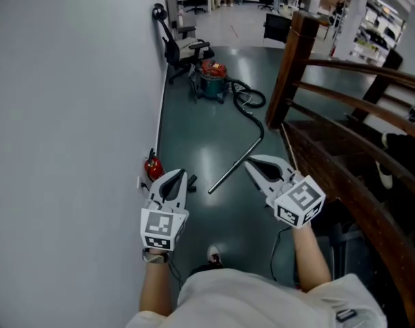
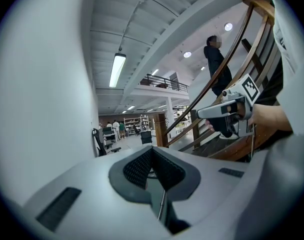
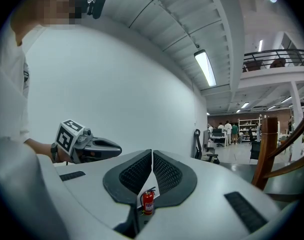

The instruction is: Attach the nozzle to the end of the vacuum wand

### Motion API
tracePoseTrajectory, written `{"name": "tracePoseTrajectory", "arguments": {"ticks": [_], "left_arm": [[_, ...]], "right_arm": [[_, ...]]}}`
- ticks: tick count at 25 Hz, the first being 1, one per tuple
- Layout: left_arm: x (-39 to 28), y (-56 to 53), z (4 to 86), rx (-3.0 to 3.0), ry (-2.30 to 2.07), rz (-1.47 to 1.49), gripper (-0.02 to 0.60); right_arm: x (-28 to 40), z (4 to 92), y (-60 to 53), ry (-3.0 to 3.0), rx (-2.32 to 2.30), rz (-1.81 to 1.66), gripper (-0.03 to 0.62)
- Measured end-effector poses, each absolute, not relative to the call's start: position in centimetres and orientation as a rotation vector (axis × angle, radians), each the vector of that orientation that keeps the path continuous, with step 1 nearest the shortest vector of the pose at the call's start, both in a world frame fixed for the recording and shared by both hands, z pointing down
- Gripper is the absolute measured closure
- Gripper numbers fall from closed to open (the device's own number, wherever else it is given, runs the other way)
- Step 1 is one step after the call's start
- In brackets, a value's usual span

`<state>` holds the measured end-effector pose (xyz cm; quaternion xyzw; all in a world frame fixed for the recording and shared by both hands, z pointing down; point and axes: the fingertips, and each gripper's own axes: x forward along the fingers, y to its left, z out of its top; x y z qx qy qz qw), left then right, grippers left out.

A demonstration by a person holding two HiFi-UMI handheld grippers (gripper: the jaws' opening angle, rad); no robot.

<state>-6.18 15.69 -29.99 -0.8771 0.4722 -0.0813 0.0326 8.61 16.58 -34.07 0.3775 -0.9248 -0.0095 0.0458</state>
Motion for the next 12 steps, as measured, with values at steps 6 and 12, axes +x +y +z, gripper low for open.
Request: {"name": "tracePoseTrajectory", "arguments": {"ticks": [6,12], "left_arm": [[-7.0,12.7,-29.7,-2.717,1.430,-0.258,0.586],[-8.0,10.1,-29.4,-2.733,1.399,-0.258,0.586]], "right_arm": [[7.0,-34.7,13.3,-2.840,1.161,-0.030,0.565],[5.0,-35.1,10.5,-2.854,1.161,-0.044,0.565]]}}
